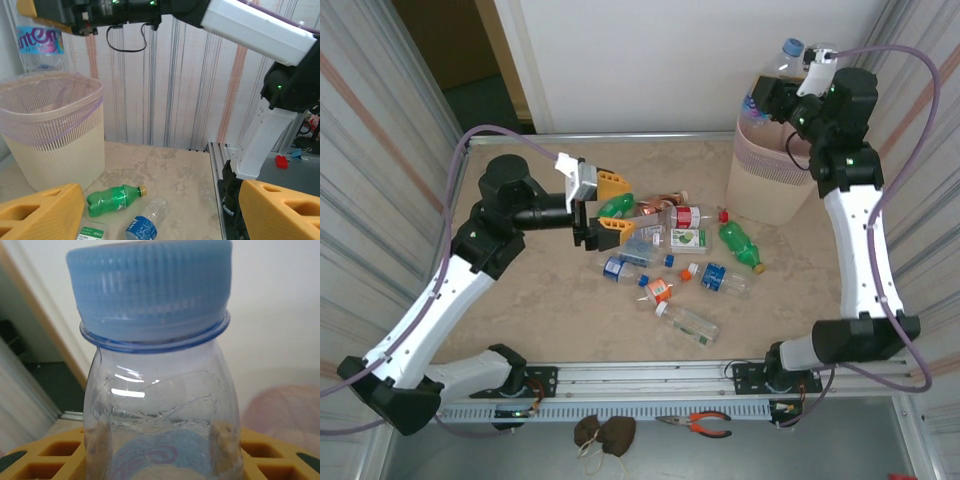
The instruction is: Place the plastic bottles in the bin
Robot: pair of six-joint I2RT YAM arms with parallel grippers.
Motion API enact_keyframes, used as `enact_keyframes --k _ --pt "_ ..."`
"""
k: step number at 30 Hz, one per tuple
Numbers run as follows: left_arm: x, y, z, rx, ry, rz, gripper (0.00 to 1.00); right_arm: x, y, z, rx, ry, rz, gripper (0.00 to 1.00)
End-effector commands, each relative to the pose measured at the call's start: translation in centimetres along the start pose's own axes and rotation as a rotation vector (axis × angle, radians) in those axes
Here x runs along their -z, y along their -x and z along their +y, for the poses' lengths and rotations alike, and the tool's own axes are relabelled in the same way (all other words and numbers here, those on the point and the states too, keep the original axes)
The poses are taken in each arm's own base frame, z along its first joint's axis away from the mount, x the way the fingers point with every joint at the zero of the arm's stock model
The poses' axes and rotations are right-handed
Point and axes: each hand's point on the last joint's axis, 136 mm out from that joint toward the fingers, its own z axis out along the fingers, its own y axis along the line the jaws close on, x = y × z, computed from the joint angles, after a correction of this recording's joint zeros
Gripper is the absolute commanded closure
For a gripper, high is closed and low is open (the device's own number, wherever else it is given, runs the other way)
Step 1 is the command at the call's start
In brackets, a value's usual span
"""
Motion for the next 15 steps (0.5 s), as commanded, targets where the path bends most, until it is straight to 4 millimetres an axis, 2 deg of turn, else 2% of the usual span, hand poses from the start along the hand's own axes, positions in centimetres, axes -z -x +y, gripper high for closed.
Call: enact_keyframes --k 1,2,3,5,10,15 --pt "0.8 -0.2 -0.1 -0.017 0.031 0.005 0.19 -0.9 -0.6 -4.1 -0.089 -0.127 0.051 0.49" --pt "0.9 -0.2 -0.2 -0.017 0.032 0.005 0.19 -1.5 -1.2 -5.2 -0.103 -0.152 0.071 0.50" --pt "0.9 -0.2 -0.2 -0.017 0.035 0.005 0.19 -1.7 -0.7 -5.9 -0.108 -0.168 0.071 0.50" --pt "1.1 -0.3 -0.2 -0.016 0.041 0.006 0.19 -2.7 -1.7 -7.7 -0.125 -0.205 0.111 0.49" --pt "1.3 -0.6 -0.3 -0.011 0.055 0.009 0.19 -5.1 -5.5 -12.4 -0.184 -0.306 0.259 0.49" --pt "1.5 -0.7 -0.2 -0.006 0.065 0.012 0.19 -6.5 -9.5 -15.0 -0.196 -0.367 0.438 0.49"
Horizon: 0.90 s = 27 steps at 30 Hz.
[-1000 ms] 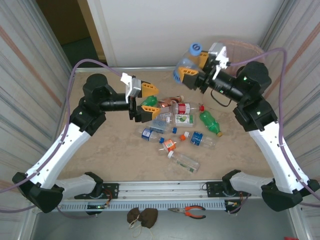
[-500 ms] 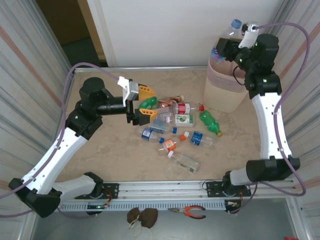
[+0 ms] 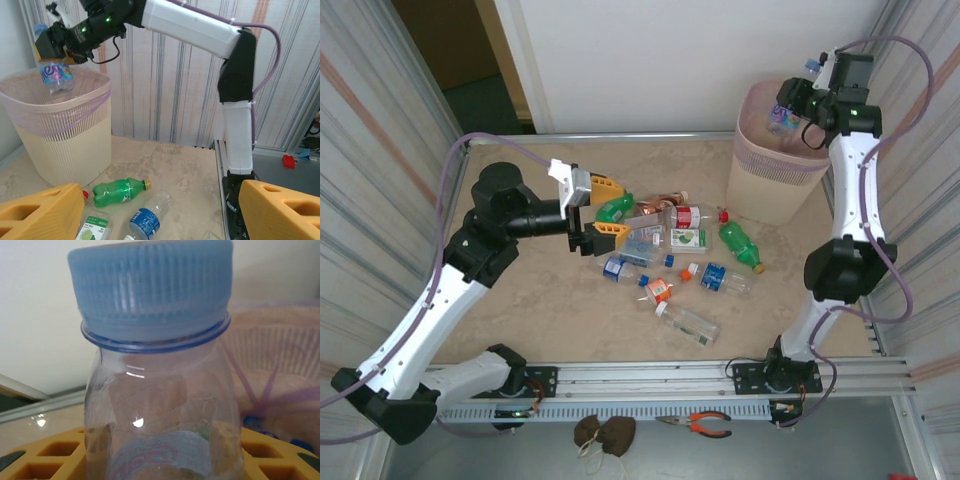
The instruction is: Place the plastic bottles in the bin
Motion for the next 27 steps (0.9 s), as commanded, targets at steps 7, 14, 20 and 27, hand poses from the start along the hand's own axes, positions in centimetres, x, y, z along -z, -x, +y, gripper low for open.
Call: enact_keyframes --k 7,14,20,27 --pt "0.2 -0.6 0.5 0.004 0.025 0.010 0.19 -3.8 -7.1 -3.2 -0.016 -0.095 0.346 0.47" --pt "-0.2 -1.1 1.0 0.019 0.032 0.024 0.19 -6.2 -11.2 -4.2 -0.045 -0.079 0.495 0.45" --pt "-0.4 -1.6 1.4 0.029 0.034 0.037 0.19 -8.2 -14.2 -5.2 -0.061 -0.081 0.592 0.44" --pt "-0.4 -1.9 1.7 0.039 0.041 0.044 0.19 -10.2 -18.0 -6.3 -0.065 -0.087 0.711 0.42"
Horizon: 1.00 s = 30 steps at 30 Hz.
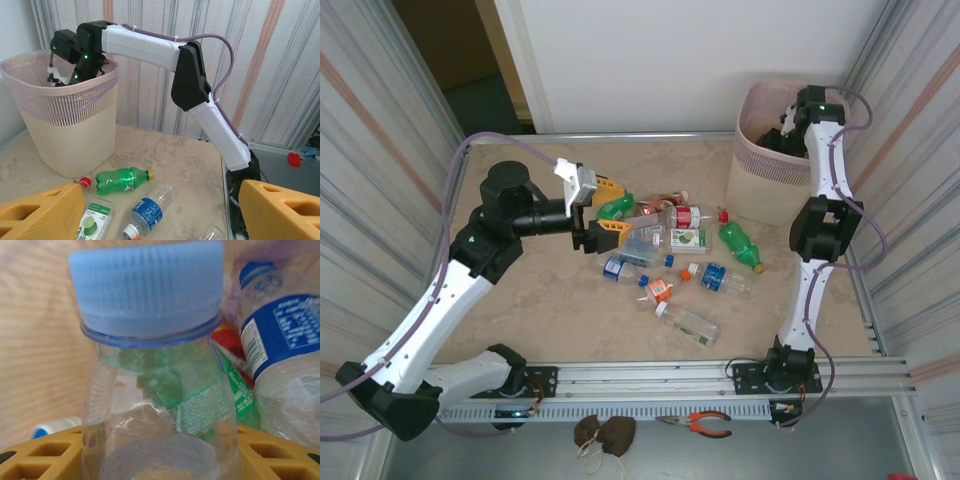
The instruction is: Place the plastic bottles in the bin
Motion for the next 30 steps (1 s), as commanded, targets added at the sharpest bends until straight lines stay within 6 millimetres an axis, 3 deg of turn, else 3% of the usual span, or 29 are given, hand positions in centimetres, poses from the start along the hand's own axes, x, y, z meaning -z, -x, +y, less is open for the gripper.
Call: enact_keyframes --k 1,6,12,21,30 --pt "0.1 -0.3 0.4 -0.001 0.011 0.008 0.19 -1.6 -1.3 0.1 0.029 0.008 0.077 0.41" --pt "0.0 -0.6 0.7 0.008 0.016 0.013 0.19 -3.5 -2.3 -0.6 0.034 -0.012 0.136 0.33" --pt "-0.1 -0.8 1.0 0.015 0.022 0.017 0.19 -2.4 -1.9 -0.1 0.040 -0.002 0.114 0.20" --pt "-0.1 -0.7 1.0 0.017 0.029 0.014 0.19 4.4 0.1 1.8 0.082 -0.001 -0.052 0.06" --pt "-0.2 -1.6 2.1 0.038 0.079 0.030 0.19 11.2 1.0 3.3 0.122 -0.018 -0.210 0.02"
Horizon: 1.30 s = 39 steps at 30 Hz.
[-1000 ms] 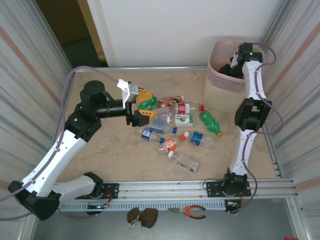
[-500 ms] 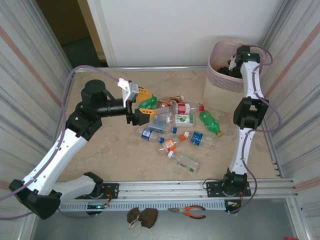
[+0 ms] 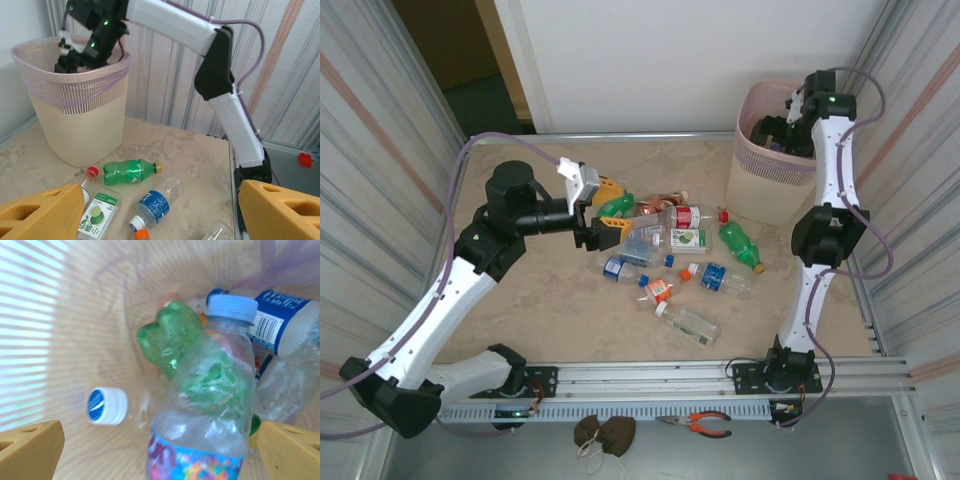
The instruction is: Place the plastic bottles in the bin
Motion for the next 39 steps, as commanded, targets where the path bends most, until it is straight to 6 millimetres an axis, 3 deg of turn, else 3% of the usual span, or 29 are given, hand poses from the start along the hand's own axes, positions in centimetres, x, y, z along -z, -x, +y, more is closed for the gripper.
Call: enact_keyframes --k 1,10,19,28,38,39 --pt "0.1 -0.4 1.0 0.015 0.047 0.009 0.19 4.8 0.9 1.2 0.040 -0.013 -0.098 0.02" --pt "-0.5 -2.7 4.3 0.067 0.173 0.093 0.20 11.5 1.6 3.1 0.085 -0.022 -0.253 0.04" --pt "-1.3 -6.7 8.4 0.122 0.320 0.282 0.22 16.3 0.0 4.8 0.124 -0.008 -0.361 0.05" --pt "-1.7 -13.1 12.9 0.158 0.427 0.583 0.26 19.4 -3.0 5.3 0.148 0.007 -0.441 0.06" --pt "0.1 -22.4 18.9 0.219 0.545 0.904 0.39 23.9 -5.2 5.7 0.177 0.029 -0.582 0.08" --pt "0.3 -23.1 19.3 0.224 0.551 0.924 0.40 23.0 -5.7 5.4 0.172 0.026 -0.561 0.08"
